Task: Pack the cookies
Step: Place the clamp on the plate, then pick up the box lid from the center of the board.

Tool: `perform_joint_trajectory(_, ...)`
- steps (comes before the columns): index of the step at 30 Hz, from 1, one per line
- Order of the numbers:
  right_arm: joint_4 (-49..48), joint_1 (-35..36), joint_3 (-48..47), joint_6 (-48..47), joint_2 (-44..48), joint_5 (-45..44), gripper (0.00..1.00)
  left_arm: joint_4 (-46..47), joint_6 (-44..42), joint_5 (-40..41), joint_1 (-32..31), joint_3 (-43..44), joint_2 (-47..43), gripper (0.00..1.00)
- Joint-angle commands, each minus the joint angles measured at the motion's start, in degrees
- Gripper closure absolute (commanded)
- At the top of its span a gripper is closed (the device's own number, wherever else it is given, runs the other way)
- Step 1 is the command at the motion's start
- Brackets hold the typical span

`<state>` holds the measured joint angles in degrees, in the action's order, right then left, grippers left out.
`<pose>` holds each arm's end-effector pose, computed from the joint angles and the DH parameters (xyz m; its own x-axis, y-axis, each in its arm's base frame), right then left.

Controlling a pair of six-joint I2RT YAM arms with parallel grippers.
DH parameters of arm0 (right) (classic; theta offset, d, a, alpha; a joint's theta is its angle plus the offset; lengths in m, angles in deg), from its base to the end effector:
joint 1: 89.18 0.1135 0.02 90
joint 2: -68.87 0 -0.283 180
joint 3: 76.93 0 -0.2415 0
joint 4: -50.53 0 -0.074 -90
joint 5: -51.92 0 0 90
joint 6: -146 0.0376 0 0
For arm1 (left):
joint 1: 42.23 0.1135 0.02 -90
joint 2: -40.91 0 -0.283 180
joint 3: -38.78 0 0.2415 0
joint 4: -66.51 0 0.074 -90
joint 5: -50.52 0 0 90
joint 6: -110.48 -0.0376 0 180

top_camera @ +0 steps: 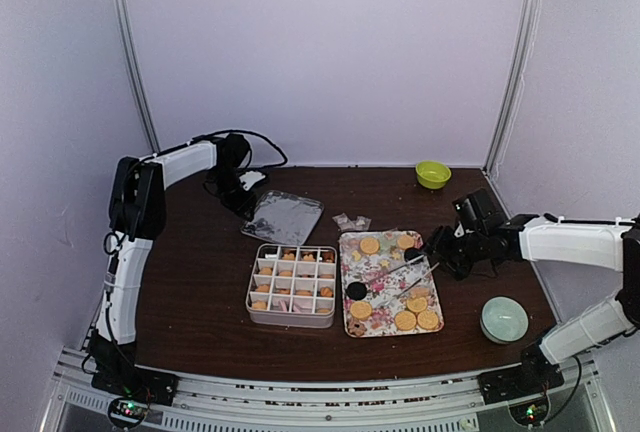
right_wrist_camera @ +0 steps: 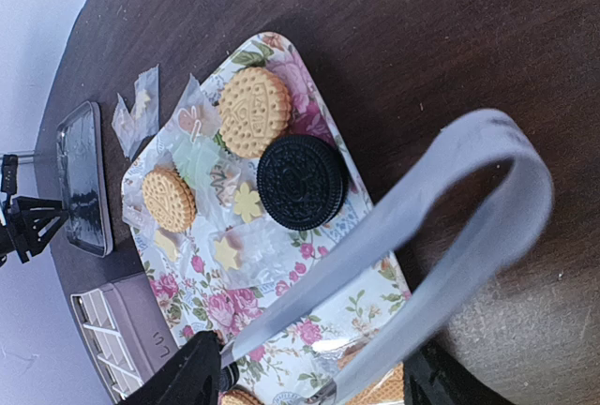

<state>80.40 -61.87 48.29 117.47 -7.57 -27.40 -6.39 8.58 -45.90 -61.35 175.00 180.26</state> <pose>0.2164 0.1196 0.2126 -0.8184 0.5491 -0.1697 0.3469 0.7074 0.6159 0.4736 -0.1686 0.1766 -0.8248 0.5028 -0.2586 0.5325 0.8445 -0.0564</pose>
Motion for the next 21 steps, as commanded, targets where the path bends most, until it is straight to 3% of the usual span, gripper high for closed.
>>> perform_joint_trajectory(1,-0.46,-0.59,0.54,0.26,2.11,-1.26,0.24,-0.89,0.58,-0.65,0.35,2.35,1.60,0.63)
perform_joint_trajectory(4,-0.46,-0.58,0.72,0.37,3.30,-1.55,0.14,-1.06,0.37,-0.73,0.36,2.36,2.12,0.68)
perform_joint_trajectory(7,0.16,-0.58,0.52,0.25,4.67,-1.87,0.12,-1.16,0.14,-0.95,0.33,2.43,2.63,0.75)
perform_joint_trajectory(12,1.70,-0.61,-0.70,-0.17,7.10,-2.26,0.12,-2.04,-0.53,-1.76,0.31,2.68,2.59,0.98)
perform_joint_trajectory(21,3.03,0.46,-5.89,-4.65,11.79,-3.55,0.00,-4.39,-1.95,1.83,0.31,6.99,-1.36,1.00)
